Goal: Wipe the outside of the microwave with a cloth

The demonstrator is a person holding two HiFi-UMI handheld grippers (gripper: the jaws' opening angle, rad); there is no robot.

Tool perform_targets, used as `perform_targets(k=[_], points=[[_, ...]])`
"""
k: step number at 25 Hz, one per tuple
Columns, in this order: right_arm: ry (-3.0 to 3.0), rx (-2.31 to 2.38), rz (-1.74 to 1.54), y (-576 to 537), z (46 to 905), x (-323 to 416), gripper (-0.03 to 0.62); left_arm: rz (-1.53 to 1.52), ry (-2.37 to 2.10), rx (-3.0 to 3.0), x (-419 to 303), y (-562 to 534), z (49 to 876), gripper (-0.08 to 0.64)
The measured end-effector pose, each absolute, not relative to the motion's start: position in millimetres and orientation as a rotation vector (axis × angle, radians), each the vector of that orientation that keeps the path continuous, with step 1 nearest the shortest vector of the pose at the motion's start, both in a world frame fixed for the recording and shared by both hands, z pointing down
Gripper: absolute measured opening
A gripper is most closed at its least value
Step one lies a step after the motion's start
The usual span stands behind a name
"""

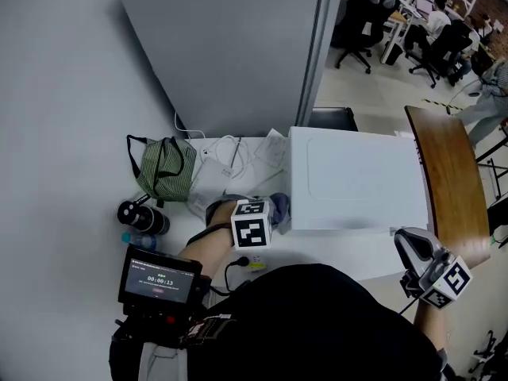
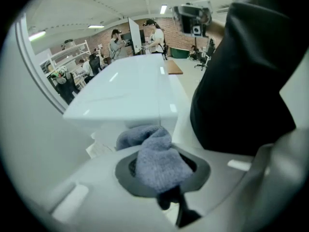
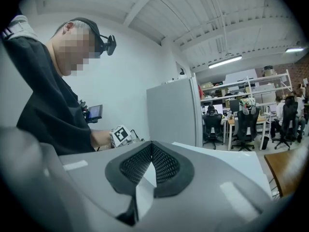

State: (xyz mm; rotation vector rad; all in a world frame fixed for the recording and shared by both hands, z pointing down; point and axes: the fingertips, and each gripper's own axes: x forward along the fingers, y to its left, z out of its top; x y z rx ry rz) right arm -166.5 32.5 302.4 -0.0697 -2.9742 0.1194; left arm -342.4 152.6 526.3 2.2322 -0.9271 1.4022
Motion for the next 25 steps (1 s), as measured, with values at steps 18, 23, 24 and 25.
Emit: perform_targets(k=[18,23,24,25], points=[[-2.888,0.077,0.106,41.6,309.4,-145.1,0.005,1.695,-0.634,2.172,-323.2,146.0,700.3,0.057],[-2.888,0.055,0.104,38.5,316.3,-152.0,0.005,1.615,-0.649,2.118,-331.6,159.4,754.5,0.057],[-2.891,0.050,0.116,39.1,316.2,-150.6,0.005,1.603,-0.651,2.110,-330.6,164.1,756.9,0.057],[-2.891,0.051,0.127,39.2,316.6,-146.6,0.005,1.591,-0.652,2.102,-328.9,168.5,756.1,0.057]])
